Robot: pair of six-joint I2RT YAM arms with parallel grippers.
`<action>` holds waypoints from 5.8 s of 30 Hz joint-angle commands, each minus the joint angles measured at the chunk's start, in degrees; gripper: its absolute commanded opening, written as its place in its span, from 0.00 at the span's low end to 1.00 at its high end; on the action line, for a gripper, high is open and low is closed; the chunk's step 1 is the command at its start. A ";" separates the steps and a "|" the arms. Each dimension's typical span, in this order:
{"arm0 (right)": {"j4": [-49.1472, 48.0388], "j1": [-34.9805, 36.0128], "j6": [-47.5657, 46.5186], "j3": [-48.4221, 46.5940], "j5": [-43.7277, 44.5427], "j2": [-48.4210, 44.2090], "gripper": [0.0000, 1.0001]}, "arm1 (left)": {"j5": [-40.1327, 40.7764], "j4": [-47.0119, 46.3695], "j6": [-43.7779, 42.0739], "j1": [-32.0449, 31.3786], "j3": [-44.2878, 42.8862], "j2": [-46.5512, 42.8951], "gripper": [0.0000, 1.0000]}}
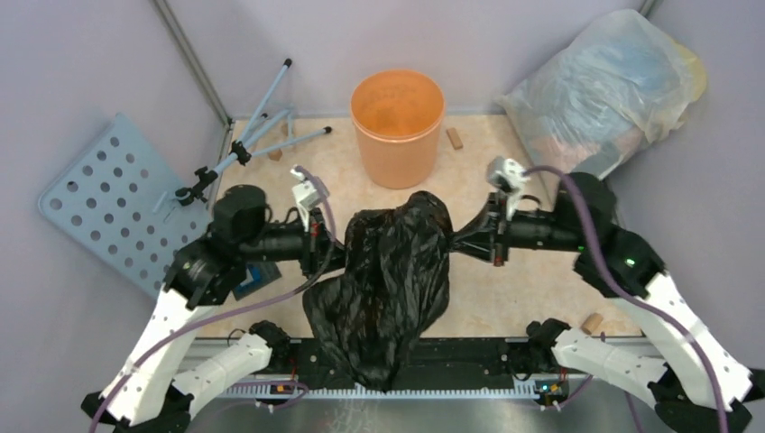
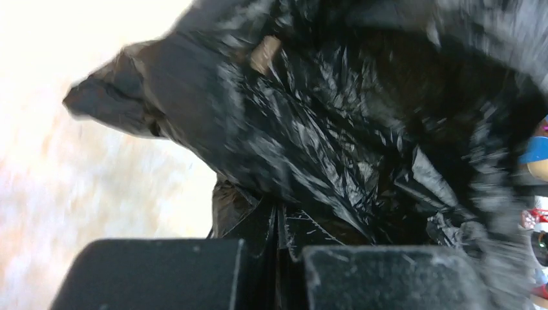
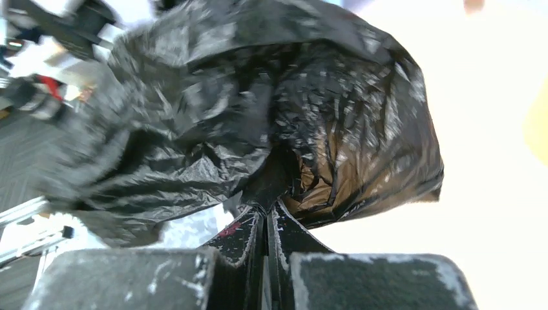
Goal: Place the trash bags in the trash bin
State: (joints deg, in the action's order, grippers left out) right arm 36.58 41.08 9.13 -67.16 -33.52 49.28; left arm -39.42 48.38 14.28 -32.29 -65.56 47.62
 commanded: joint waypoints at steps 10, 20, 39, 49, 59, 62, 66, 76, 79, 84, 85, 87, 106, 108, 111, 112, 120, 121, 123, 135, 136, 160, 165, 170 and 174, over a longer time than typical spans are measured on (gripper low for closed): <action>-2.18 -0.20 -6.58 -8.37 -6.17 -5.59 0.00 | -8.29 -13.22 -1.08 -0.03 -11.50 -4.04 0.00; -31.09 -0.21 -6.95 -10.24 -16.54 -4.96 0.00 | -6.63 -46.52 -3.20 0.04 -9.80 -8.84 0.00; -0.89 -4.16 -4.36 -10.48 31.41 21.57 0.00 | 19.81 -6.34 -1.86 1.01 -6.00 20.98 0.00; -7.13 -4.08 -1.34 7.51 19.65 0.96 0.00 | 16.65 -1.00 2.86 1.06 0.51 1.49 0.00; -4.64 -4.07 1.96 6.57 15.49 1.19 0.00 | 7.69 -2.46 3.86 1.01 3.25 -0.11 0.00; -1.90 -4.07 4.70 5.10 16.32 4.33 0.00 | 1.79 -4.17 4.33 1.02 4.74 0.74 0.00; 0.80 -4.08 8.30 2.56 21.26 12.09 0.00 | 5.57 -7.29 6.09 1.01 6.54 2.38 0.00; -19.64 -4.12 -5.90 6.21 6.02 1.48 0.00 | 4.13 -21.50 -5.72 1.05 -0.19 -0.01 0.00; -26.64 -4.08 -13.21 12.29 -8.64 -8.31 0.00 | -6.31 -28.92 -11.50 1.07 3.80 -7.62 0.00; -63.27 -4.08 -1.89 25.43 -14.98 -21.55 0.00 | -17.46 -48.16 -11.90 1.01 9.29 -17.43 0.00; -67.29 -4.08 -0.17 24.39 -14.82 -21.11 0.00 | -17.64 -54.34 -10.73 1.00 9.60 -18.21 0.00; -66.93 -4.08 0.27 15.78 -17.42 -16.02 0.00 | -17.07 -63.47 -9.43 1.01 6.49 -16.62 0.00; -7.53 -15.14 7.31 -15.63 12.81 29.35 0.00 | 16.35 -15.20 3.86 6.27 -10.62 25.14 0.00; -15.90 -15.19 8.93 -4.72 14.13 19.85 0.00 | 15.70 -15.11 4.53 6.45 -5.59 20.71 0.00; -13.16 -15.22 6.98 -2.03 13.83 14.25 0.00 | 12.78 -14.08 4.98 6.53 -3.57 14.43 0.00; -12.09 -15.24 6.42 -1.84 13.72 13.06 0.00 | 11.61 -14.10 5.34 6.57 -3.22 12.51 0.00; -4.62 -15.23 6.83 1.73 12.05 3.77 0.00 | 1.41 -10.58 9.16 6.54 -2.14 3.96 0.00; -3.85 -15.24 7.05 2.03 11.90 3.22 0.00 | 1.13 -9.14 9.07 6.52 -1.97 3.49 0.00; -3.46 -15.24 7.59 2.68 10.80 2.04 0.00 | 0.70 -7.05 8.75 6.52 -1.24 2.59 0.00; -2.23 -15.15 -0.54 2.18 7.02 -3.81 0.59 | -0.79 -9.52 7.78 6.54 0.88 8.39 0.00; -3.67 -15.15 -1.49 2.12 8.32 -4.87 0.68 | -1.19 -9.53 7.45 6.50 1.03 8.70 0.00; -29.37 -8.79 -6.81 -7.51 -5.10 16.77 0.87 | -12.40 -8.39 -1.88 6.46 3.15 10.12 0.00; -23.88 -8.65 -8.78 -12.15 -4.62 21.27 0.81 | -13.14 -6.91 -3.54 6.50 1.91 9.76 0.00; -22.77 -8.65 -10.61 -9.18 -3.45 20.39 0.85 | -13.62 -6.79 -3.39 6.50 1.38 9.47 0.00; -21.11 -8.65 -13.84 -7.60 -3.17 20.04 0.89 | -13.88 -6.48 -3.34 6.46 0.86 9.39 0.00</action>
State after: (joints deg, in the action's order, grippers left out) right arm 14.41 32.05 -0.12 -75.83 -37.12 70.74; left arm -51.55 41.78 12.05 -25.69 -61.91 57.87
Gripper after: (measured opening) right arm 0.871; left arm 0.003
